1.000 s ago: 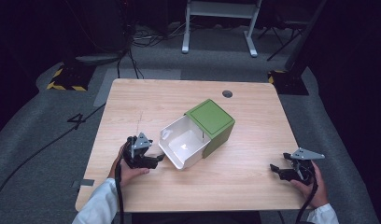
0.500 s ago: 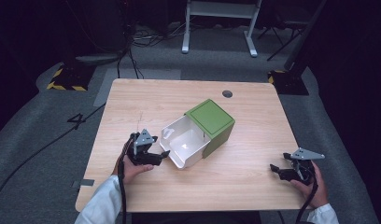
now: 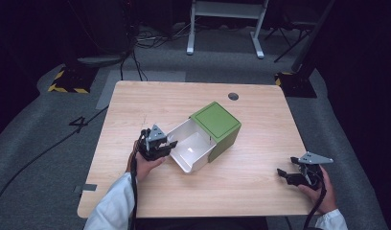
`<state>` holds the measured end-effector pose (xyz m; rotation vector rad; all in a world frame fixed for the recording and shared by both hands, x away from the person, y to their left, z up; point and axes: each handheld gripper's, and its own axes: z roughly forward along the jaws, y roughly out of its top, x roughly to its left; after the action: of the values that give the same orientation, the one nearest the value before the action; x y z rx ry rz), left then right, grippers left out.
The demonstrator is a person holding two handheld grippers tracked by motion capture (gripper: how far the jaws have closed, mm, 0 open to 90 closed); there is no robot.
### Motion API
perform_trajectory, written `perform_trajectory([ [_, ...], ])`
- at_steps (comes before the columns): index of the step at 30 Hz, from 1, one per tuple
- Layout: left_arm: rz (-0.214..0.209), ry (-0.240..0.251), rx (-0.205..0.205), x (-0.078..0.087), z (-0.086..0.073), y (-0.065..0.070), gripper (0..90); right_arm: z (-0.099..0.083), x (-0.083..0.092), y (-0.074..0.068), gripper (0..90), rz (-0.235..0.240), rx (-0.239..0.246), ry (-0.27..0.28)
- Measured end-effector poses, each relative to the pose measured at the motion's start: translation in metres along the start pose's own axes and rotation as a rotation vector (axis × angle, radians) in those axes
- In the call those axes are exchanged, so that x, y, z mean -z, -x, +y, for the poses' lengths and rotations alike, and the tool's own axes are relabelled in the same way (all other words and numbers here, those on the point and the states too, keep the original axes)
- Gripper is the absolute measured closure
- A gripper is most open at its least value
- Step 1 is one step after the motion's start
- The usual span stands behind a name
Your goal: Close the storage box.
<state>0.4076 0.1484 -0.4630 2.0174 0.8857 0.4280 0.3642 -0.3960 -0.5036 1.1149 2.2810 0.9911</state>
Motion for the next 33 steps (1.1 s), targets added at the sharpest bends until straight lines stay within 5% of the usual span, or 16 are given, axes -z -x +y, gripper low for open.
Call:
perform_trajectory([
  [3,0.053,-0.001,-0.002,-0.004,0.005,0.000,80.7,0.000,0.000,0.000,16.7,0.001,-0.001,-0.001],
  [7,0.072,-0.013,-0.026,-0.009,0.011,0.001,81.9,0.000,0.000,0.000,16.8,0.001,-0.001,-0.001],
  [27,0.028,-0.012,-0.045,-0.044,0.043,-0.001,84.0,0.000,0.000,0.000,16.7,0.003,-0.001,-0.001],
  [30,0.079,-0.038,-0.059,-0.050,0.047,0.004,79.8,0.000,0.000,0.000,16.7,0.001,0.000,-0.001],
  [33,0.106,-0.067,-0.049,-0.052,0.045,0.006,50.3,0.000,0.000,0.000,16.7,0.002,0.000,-0.001],
])
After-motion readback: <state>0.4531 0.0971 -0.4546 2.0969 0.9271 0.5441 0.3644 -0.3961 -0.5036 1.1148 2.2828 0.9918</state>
